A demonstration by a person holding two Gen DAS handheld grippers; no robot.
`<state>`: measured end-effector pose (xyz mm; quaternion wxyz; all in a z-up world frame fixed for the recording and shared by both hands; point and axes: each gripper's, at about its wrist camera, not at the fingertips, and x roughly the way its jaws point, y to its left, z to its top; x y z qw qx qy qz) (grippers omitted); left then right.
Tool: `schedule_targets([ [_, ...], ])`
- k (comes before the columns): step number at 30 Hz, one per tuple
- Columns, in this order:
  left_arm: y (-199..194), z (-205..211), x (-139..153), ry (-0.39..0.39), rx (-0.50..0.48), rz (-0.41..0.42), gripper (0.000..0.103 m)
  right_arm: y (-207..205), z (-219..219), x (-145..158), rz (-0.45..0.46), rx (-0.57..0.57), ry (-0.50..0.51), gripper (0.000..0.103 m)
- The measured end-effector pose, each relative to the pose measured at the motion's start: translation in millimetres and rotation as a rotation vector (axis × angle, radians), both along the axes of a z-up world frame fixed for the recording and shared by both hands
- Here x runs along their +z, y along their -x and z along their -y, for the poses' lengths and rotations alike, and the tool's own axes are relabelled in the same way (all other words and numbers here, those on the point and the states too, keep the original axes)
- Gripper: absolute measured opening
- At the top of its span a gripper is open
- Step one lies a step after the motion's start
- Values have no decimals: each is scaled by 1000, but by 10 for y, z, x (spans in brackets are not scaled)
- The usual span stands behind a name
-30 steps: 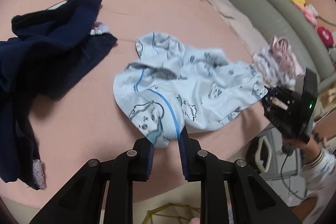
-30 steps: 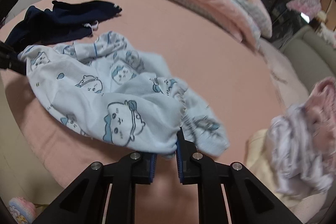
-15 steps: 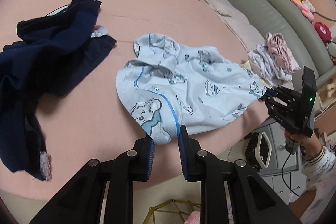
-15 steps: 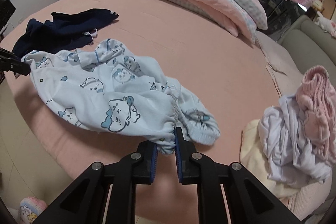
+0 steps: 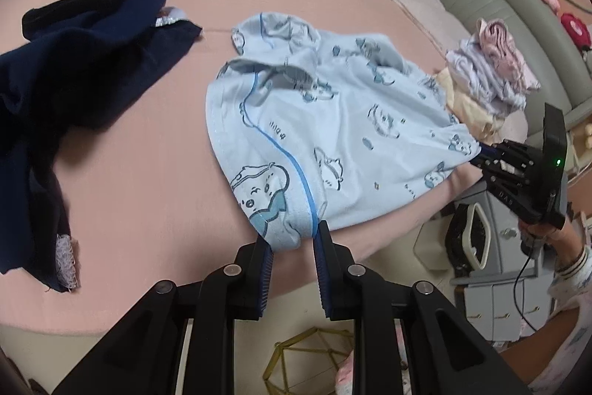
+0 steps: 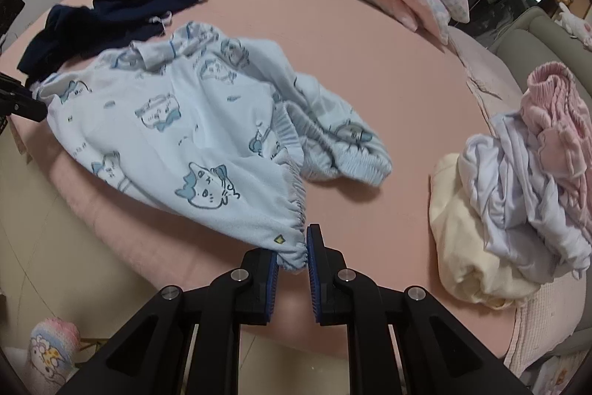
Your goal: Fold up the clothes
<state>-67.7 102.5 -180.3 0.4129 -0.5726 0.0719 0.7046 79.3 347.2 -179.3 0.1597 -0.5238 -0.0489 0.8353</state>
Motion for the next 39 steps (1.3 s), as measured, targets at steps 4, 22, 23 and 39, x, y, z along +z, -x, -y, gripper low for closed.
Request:
schedule_targets([
  [4, -36, 15, -67, 25, -5, 10, 19, -54, -19, -64, 17, -12, 20, 12],
  [22, -95, 45, -84, 64, -16, -2, 19, -177, 50, -196, 67, -8, 16, 12],
  [23, -85, 52, -93, 66, -13, 4, 19, -184, 45, -189, 64, -10, 22, 12],
  [39, -19, 131, -122, 78, 51, 86, 24, -424, -152, 49, -29, -52, 317, 56],
])
